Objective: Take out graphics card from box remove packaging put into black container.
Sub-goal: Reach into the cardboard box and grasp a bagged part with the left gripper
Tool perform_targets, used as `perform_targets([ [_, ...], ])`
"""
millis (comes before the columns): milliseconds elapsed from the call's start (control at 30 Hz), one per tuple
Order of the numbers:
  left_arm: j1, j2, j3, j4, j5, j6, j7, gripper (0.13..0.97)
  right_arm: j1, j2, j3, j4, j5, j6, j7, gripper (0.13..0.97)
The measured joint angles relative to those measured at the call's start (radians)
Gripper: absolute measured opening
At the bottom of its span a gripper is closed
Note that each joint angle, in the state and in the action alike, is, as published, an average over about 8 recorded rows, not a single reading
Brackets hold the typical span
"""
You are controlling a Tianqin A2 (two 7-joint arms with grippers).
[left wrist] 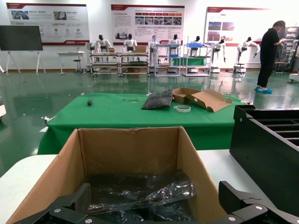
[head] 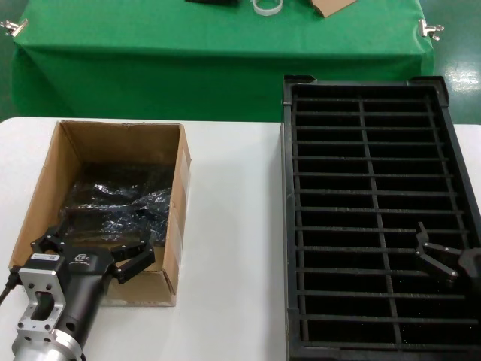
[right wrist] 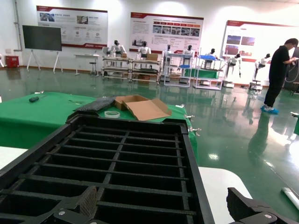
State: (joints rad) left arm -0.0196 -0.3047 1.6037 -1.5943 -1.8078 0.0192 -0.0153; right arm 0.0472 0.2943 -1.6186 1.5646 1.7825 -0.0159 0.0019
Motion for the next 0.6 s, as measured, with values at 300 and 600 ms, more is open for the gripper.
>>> perform_targets([
  [300,0.000,0.000,0.000,0.000,0.000,0.000,0.000,0.966,0.000,0.000,0.000,0.000,0.000,0.000,0.000,0.966],
  [600,-0.001,-0.010,0.000,-0.011,-0.009,-0.003,-0.009,0.966,0.000,0.000,0.000,0.000,0.000,0.000,0.000,0.966],
])
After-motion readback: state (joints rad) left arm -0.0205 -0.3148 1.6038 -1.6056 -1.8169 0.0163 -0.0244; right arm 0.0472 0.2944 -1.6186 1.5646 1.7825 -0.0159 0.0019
